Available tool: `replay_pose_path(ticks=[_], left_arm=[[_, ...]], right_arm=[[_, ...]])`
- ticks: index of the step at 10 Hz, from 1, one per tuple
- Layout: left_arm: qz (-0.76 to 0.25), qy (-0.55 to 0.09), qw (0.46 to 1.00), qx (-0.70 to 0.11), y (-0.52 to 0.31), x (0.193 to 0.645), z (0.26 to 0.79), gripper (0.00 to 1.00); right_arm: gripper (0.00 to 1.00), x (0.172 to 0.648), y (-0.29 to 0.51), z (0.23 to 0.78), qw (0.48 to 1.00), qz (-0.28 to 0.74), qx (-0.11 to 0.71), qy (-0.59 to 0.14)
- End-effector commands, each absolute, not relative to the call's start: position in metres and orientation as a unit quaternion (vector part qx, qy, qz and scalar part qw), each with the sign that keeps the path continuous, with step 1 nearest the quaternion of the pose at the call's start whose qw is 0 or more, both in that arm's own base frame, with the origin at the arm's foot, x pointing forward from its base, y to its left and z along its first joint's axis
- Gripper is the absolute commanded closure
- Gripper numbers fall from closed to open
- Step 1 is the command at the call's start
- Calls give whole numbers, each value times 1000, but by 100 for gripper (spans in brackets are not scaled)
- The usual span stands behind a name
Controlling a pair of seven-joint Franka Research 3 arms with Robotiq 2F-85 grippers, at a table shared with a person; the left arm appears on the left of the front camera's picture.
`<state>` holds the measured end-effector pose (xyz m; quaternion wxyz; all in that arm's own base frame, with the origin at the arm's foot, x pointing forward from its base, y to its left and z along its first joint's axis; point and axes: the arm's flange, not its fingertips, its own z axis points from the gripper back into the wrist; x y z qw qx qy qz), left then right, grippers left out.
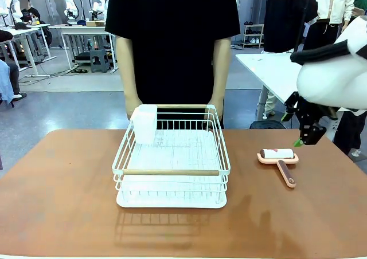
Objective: Clean the table.
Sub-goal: Place the Lint Roller down when the Dish drying rack is positioned in the middle of the table.
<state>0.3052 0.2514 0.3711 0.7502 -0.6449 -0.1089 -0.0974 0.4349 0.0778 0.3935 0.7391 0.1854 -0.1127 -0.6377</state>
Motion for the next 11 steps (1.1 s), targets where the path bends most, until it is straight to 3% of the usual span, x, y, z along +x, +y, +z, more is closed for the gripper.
replay_pose_path(ticks=[1,6,11], left_arm=[[-96,-112,752,-643,254,304,371,0],[-96,-112,752,-643,254,304,371,0],[-96,-112,752,-643,254,304,371,0]], right_arm=[[0,423,67,410,805,-549,207,-87],[0,388,64,413,952,-235,184,-60],[0,341,92,418,997,-20,58,-40]])
